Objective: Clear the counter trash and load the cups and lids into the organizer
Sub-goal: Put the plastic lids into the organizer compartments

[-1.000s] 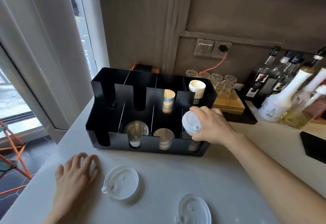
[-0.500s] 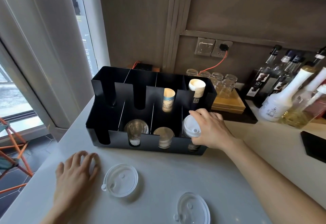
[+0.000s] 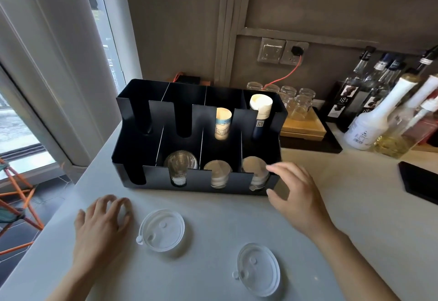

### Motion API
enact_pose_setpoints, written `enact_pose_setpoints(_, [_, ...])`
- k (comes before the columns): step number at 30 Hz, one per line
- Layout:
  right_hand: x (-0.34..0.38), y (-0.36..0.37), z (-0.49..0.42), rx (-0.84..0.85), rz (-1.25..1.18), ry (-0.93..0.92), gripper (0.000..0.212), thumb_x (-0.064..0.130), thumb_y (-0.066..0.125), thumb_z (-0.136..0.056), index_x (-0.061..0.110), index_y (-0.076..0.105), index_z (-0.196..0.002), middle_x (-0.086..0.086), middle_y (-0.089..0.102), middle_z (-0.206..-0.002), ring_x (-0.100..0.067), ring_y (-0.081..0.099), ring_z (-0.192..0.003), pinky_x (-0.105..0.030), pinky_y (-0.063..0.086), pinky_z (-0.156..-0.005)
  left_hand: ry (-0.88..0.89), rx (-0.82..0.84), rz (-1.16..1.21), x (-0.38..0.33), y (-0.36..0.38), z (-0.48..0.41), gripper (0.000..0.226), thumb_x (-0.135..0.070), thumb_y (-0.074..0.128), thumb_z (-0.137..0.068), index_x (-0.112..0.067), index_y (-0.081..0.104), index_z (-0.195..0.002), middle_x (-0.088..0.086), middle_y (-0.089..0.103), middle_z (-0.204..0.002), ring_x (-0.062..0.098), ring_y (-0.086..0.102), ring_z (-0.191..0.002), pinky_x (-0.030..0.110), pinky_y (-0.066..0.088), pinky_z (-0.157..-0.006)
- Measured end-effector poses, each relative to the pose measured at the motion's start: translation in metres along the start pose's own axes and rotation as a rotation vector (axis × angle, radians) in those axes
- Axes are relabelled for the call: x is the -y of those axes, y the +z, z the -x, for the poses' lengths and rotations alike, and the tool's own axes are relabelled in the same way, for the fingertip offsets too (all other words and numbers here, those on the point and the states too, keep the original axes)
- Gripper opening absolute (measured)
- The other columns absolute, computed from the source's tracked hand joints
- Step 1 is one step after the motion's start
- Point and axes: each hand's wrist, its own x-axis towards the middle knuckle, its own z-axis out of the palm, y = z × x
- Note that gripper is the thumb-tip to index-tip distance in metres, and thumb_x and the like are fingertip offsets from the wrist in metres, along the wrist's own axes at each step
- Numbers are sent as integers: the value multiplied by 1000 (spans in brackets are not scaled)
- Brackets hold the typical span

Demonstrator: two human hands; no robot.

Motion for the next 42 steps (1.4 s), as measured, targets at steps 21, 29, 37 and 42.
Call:
enact_pose_setpoints(21, [20,40,126,588,34,152,107,68,57,-63,43,8,-155,24,17,-152,-6,20,-141,-18,18,-109,146,260,354,-74,-22,40,112,-73,60,-54,-24,38,-152,1,47,-143,30,45,-130,42,35,-106])
enact_pose_setpoints(29, [39,27,102,416,-345,357,111,72,75,-61,53,13,-150,46,25,-131,16,28,-128,-9,26,-98,126,248,681,-92,-26,46,106,-26,95,-63,-24,37,-151,-6,48,-131,15,49,-119,16,38,-88])
enact_pose_setpoints(37, [67,15,80,323,-904,413,102,44,91,-63,62,30,-143,32,45,-134,2,51,-126,-19,50,-92,140,380,903,-130,-38,65,102,-19,98,-57,-41,41,-139,-16,50,-131,-11,49,-113,4,42,-81])
enact_pose_setpoints(42, [73,9,64,245,-1021,415,101,45,93,-58,57,36,-142,11,45,-143,-12,55,-127,-36,48,-105,146,445,937,-141,-38,70,106,-24,100,-53,-39,44,-141,-8,52,-135,8,53,-120,17,46,-94])
